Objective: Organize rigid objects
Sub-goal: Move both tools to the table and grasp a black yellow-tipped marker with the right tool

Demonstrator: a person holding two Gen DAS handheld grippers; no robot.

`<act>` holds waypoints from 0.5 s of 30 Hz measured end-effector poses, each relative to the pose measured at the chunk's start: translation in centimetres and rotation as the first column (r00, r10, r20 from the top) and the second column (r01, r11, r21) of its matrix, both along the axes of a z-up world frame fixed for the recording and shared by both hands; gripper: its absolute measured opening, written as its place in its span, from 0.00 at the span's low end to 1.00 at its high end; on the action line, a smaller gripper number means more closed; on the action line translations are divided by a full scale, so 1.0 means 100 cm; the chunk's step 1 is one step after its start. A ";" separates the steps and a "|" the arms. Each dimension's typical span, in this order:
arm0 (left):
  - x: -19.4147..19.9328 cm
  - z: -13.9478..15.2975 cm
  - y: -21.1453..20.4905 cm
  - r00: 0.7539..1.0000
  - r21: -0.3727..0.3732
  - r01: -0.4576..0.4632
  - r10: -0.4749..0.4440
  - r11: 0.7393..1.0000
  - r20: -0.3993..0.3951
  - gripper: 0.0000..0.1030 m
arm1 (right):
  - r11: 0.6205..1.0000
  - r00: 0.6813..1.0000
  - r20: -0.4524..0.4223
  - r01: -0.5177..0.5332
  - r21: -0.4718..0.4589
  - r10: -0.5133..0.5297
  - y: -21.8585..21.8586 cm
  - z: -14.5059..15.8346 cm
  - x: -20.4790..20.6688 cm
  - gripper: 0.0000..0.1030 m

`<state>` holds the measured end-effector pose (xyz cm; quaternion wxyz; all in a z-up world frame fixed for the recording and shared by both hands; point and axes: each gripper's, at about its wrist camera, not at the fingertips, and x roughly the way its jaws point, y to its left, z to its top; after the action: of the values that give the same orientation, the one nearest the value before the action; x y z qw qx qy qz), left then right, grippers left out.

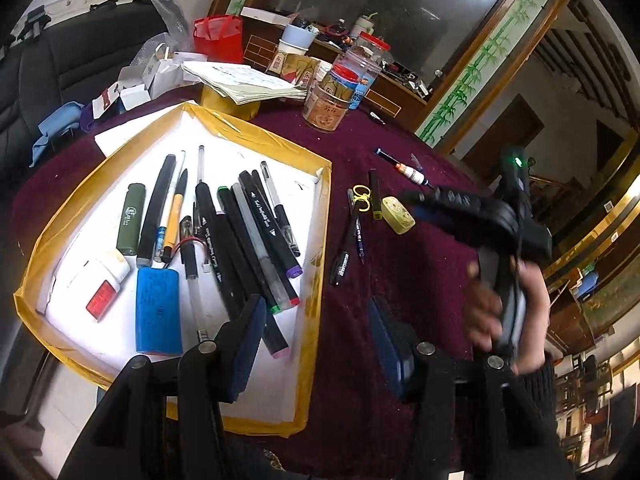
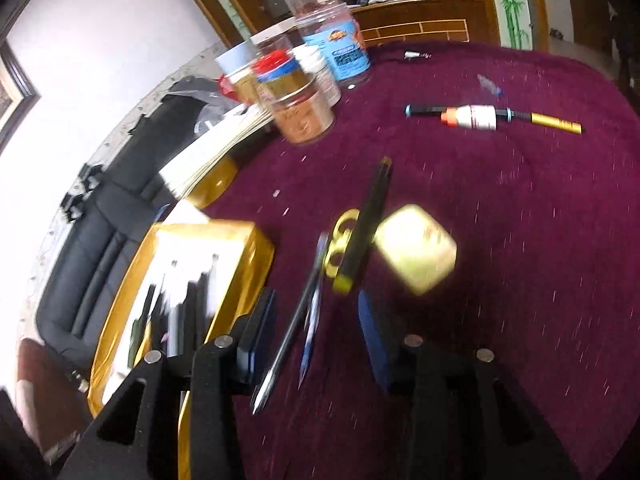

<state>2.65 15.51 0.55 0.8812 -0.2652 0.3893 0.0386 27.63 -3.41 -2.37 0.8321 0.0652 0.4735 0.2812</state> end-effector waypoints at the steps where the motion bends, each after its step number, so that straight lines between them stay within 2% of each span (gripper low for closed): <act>1: 0.000 -0.001 0.001 1.000 -0.004 0.003 -0.003 1.000 -0.001 0.54 | 1.000 1.000 0.002 0.007 -0.010 -0.007 0.004 0.001 0.009 0.39; 8: 0.002 0.001 0.009 1.000 -0.011 0.019 -0.019 1.000 0.009 0.54 | 0.994 0.998 -0.018 0.050 -0.098 -0.052 0.028 -0.011 0.064 0.39; 13: 0.001 0.000 0.014 1.000 -0.010 0.026 -0.026 1.000 0.006 0.54 | 0.980 0.993 -0.084 0.060 -0.189 -0.077 0.046 -0.039 0.105 0.39; 15: 0.000 0.000 0.016 1.000 -0.011 0.019 -0.019 1.000 0.006 0.54 | 0.978 0.991 -0.110 0.057 -0.201 -0.080 0.050 -0.050 0.114 0.35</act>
<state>2.61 17.13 0.59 0.8813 -0.2665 0.3893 0.0274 39.02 1.59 -7.35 0.8143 0.0152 0.5449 0.1997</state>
